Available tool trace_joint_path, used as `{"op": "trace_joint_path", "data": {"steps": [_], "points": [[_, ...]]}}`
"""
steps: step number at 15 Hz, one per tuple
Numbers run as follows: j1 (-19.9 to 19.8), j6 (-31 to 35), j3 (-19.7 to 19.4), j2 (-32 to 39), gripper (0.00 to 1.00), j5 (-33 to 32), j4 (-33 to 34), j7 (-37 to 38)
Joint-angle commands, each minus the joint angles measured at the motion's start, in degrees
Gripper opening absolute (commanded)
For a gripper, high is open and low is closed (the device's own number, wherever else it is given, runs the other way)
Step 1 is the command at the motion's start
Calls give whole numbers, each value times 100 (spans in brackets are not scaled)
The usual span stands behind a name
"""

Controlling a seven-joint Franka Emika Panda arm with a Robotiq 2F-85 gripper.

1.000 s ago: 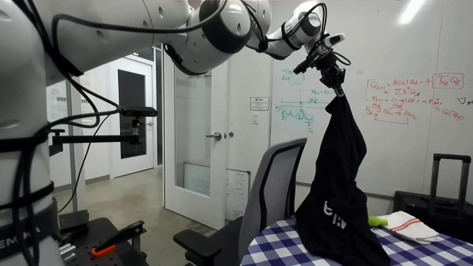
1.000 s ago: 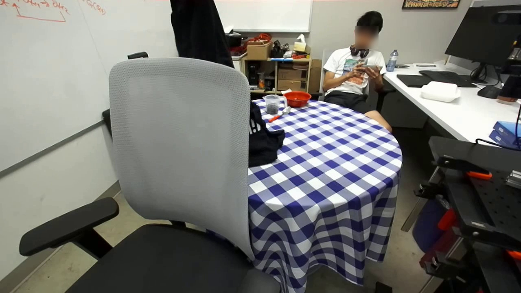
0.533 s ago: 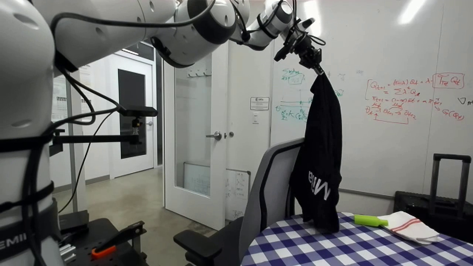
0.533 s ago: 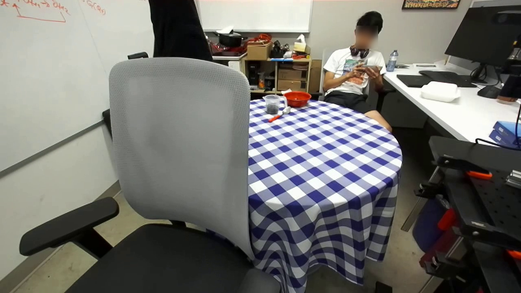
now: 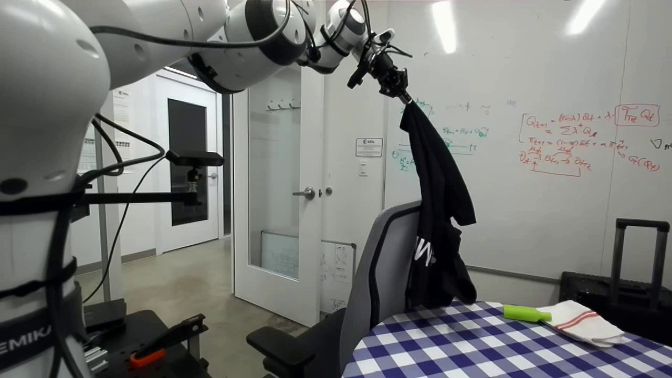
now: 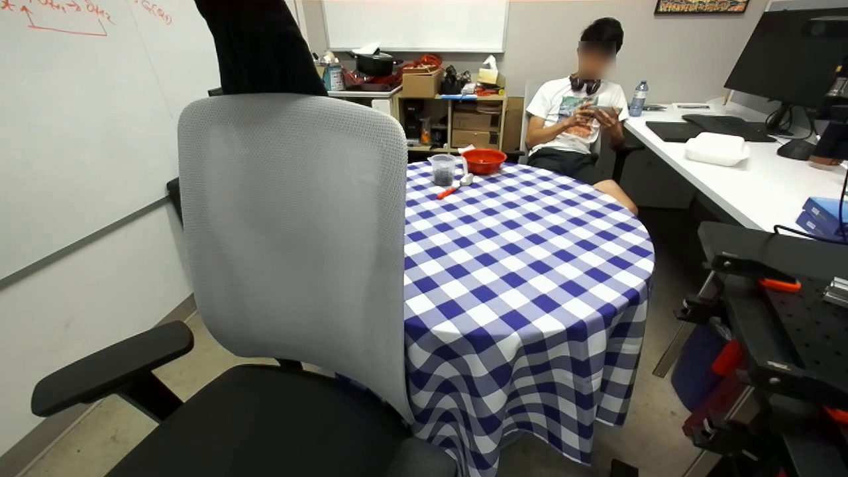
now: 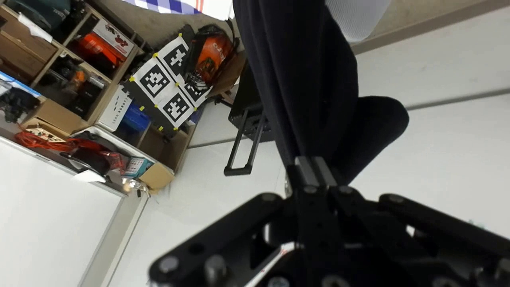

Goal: Pick up the black hood from the table and hang it on the chair

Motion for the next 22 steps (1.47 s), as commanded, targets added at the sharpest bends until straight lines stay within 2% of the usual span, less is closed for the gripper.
{"op": "trace_joint_path", "data": {"steps": [1, 5, 6, 7, 12, 13, 14, 16, 19, 22], "points": [[399, -399, -16, 361, 1, -208, -73, -446], [710, -800, 57, 795, 1, -224, -286, -920], [772, -898, 69, 918, 1, -235, -285, -1069], [772, -1151, 92, 1221, 1, -238, 101, -1313], [1045, -1511, 159, 1581, 1, -311, -75, -2300], [1065, -1578, 192, 1664, 6, -306, -82, -2522], [1076, -1620, 216, 1755, 29, -315, -84, -2753], [1174, -1741, 217, 1900, 32, -398, -75, -3188], [1246, -1825, 174, 2014, 53, -576, -60, -3874], [1258, -1801, 185, 1983, 75, -659, -67, -4156]]}}
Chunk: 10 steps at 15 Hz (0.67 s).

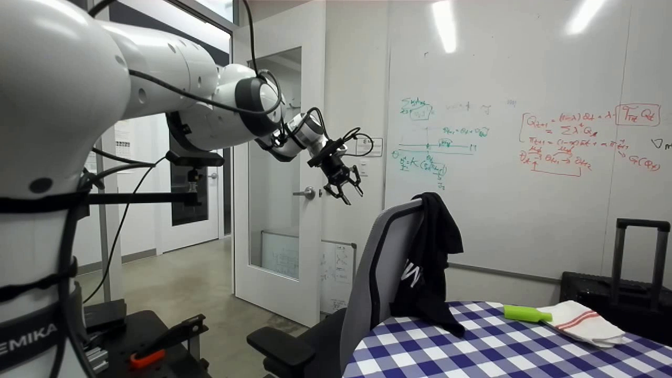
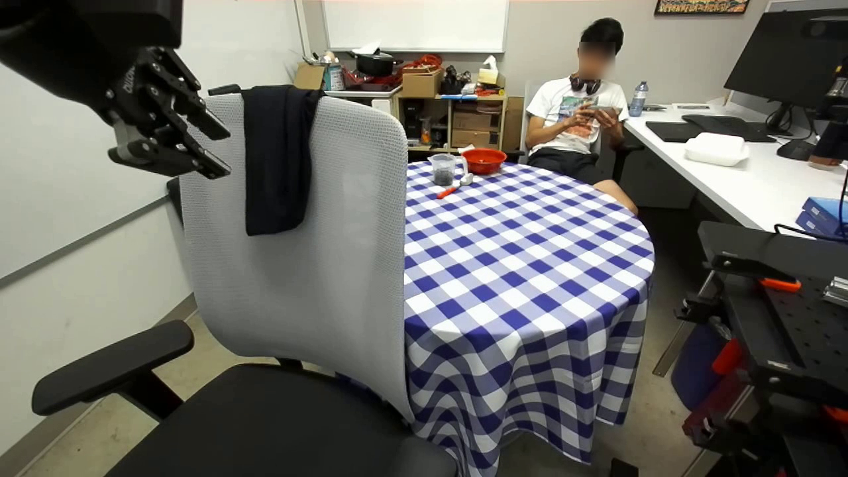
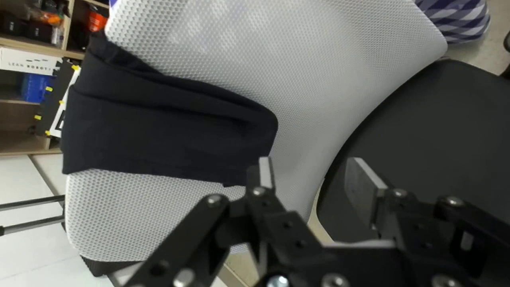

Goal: Pick up the black hood from the table and hang it on the chair

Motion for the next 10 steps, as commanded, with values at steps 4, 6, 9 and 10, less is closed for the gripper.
{"op": "trace_joint_path", "data": {"steps": [4, 6, 9, 10], "points": [[-304, -71, 47, -323, 100, -7, 47, -299], [-642, -64, 42, -480, 100, 72, 68, -179], [-1261, -159, 34, -665, 100, 217, 11, 144], [-1498, -210, 51, -727, 100, 292, -21, 174]]}}
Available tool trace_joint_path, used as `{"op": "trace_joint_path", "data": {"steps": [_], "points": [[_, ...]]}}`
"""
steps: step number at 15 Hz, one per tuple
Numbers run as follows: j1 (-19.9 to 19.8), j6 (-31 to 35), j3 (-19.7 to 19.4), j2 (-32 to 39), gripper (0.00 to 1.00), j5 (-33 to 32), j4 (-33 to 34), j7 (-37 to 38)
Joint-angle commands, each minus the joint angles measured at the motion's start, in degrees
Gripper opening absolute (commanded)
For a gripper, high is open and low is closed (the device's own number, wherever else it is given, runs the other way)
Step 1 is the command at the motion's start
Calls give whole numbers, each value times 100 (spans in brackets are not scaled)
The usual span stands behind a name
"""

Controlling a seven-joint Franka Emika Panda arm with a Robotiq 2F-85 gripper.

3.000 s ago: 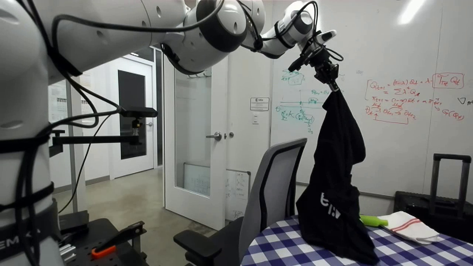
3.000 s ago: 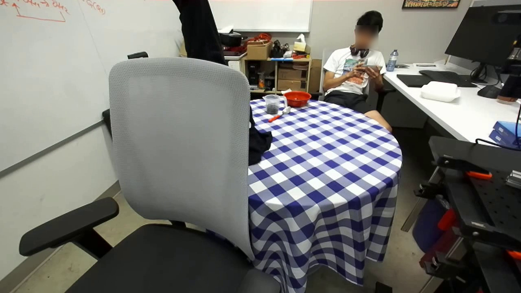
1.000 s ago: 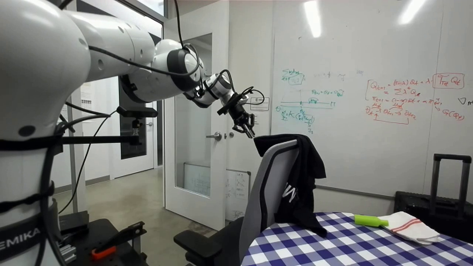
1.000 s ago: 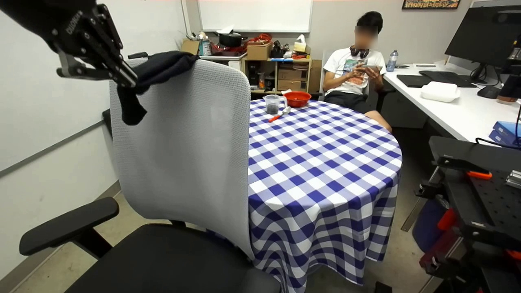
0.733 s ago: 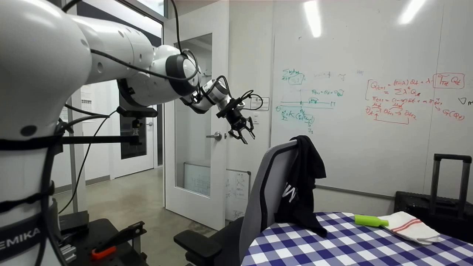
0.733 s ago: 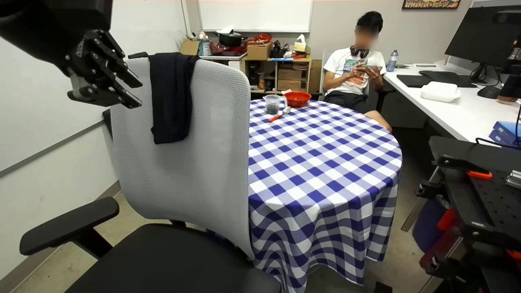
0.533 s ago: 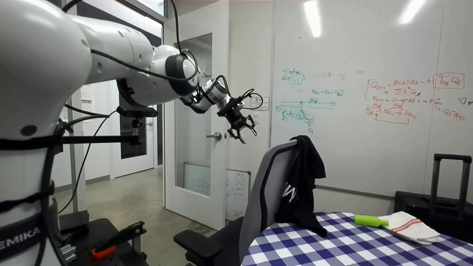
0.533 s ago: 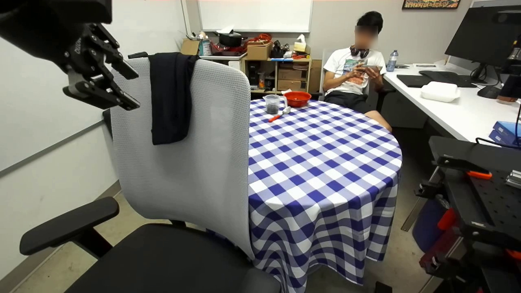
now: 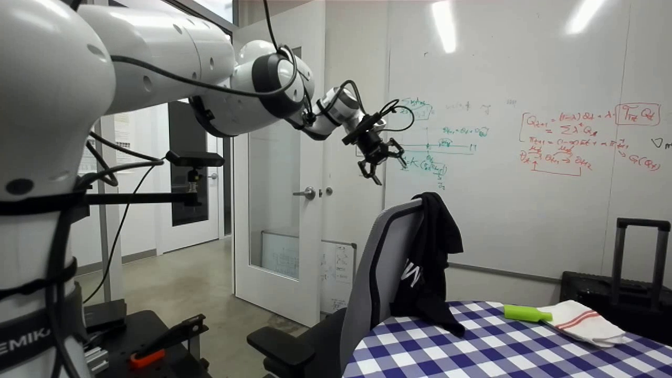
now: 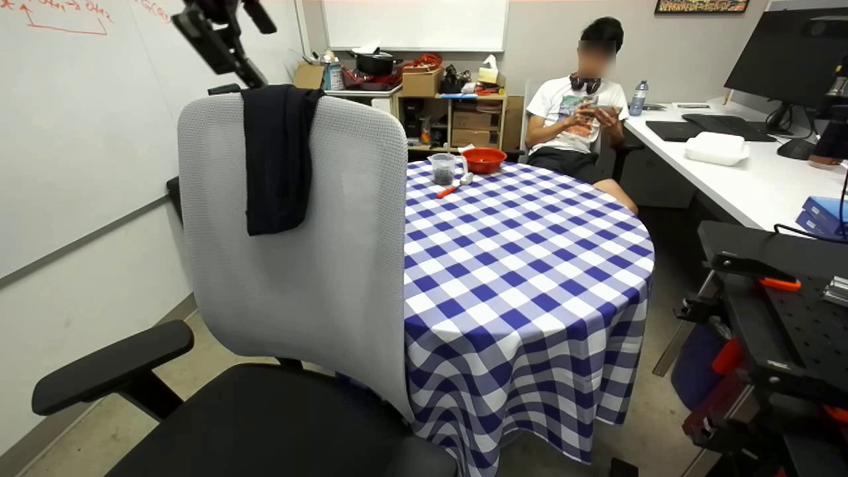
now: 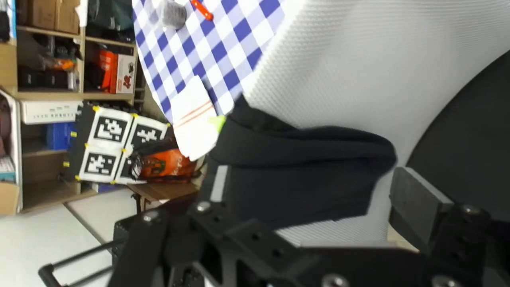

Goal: Pick up the black hood from the table and hang it on the chair

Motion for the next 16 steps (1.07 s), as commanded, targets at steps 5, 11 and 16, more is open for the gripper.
{"op": "trace_joint_path", "data": {"steps": [5, 11, 16], "points": [[-1657, -466, 162, -496, 100, 725, -125, 346], [-2733, -435, 130, -637, 100, 1139, -76, 1118], [-3015, -387, 79, -598, 100, 1107, -118, 1312]]}}
